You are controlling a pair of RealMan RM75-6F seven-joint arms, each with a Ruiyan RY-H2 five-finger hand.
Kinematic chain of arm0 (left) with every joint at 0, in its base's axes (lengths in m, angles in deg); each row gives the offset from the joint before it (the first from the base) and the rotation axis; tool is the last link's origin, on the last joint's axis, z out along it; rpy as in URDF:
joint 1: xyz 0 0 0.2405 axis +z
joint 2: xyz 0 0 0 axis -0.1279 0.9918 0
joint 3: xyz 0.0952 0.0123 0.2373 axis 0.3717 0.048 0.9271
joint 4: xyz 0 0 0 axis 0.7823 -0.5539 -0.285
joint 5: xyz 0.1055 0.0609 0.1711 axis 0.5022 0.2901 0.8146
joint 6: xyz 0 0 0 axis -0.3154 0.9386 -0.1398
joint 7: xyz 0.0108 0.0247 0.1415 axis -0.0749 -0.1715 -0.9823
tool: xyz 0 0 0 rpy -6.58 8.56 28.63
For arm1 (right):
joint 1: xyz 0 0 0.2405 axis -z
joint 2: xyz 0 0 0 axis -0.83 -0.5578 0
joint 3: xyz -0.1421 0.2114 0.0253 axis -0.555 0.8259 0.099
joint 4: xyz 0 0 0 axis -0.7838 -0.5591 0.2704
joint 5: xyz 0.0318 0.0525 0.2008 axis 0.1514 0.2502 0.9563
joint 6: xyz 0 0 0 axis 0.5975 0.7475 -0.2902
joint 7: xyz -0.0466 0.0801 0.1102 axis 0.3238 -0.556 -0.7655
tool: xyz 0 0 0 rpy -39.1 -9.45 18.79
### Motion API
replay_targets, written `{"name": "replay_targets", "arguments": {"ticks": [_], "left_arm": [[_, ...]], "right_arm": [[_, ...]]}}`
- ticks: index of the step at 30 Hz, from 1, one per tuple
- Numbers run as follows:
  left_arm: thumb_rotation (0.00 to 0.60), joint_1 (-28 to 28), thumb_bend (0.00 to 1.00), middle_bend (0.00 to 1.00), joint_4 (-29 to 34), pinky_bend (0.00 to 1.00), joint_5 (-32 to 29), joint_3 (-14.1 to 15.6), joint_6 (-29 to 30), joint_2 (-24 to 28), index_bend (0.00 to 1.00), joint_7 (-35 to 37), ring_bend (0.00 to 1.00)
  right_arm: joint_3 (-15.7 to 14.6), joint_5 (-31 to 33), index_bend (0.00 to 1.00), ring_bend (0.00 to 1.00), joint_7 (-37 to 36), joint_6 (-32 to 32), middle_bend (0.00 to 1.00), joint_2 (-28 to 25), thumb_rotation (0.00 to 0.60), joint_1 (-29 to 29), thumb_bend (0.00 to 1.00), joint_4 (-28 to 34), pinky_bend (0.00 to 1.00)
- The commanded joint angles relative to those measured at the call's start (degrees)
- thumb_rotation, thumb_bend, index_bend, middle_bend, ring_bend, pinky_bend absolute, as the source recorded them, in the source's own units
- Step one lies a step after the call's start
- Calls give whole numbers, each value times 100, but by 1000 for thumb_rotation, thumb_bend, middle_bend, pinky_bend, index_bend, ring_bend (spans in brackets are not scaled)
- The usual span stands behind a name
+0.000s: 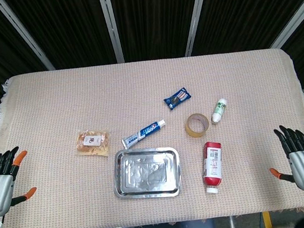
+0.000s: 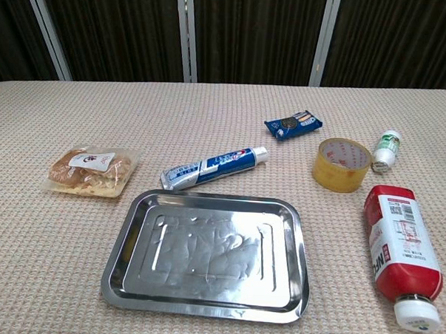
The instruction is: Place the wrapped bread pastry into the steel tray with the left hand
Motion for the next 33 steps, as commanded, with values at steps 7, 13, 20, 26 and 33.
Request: {"name": "replay_targets", "arguments": {"ticks": [7, 13, 20, 26, 33], "left_arm": [[575, 8, 95, 0, -10, 0, -18, 20, -24, -3, 105, 0, 0], [573, 25, 95, 0, 0, 0, -5, 29, -1, 3, 111, -18, 0], [573, -99, 97, 0, -23, 0, -30, -3, -193, -2, 112, -58, 0], [575, -473, 100, 0, -231, 0, -162, -128, -754, -75, 96, -38, 0], [578, -1187, 111, 0, -675, 0, -654, -376, -1913, -268, 92, -46, 0]], "right_arm": [[-4, 1, 0, 0, 18, -15, 0, -6, 600, -8, 0, 3, 0], [-4, -7, 0, 0, -24, 14, 0, -7, 600, 4, 0, -11, 0], [-17, 7, 0, 0, -89, 47, 0, 5, 600, 38, 0, -63, 0], [-11, 12, 0, 0, -109, 50, 0, -1, 600, 39, 0, -82, 0], [-7, 57, 0, 0, -94, 35, 0, -13, 600, 50, 0, -72, 0]]}}
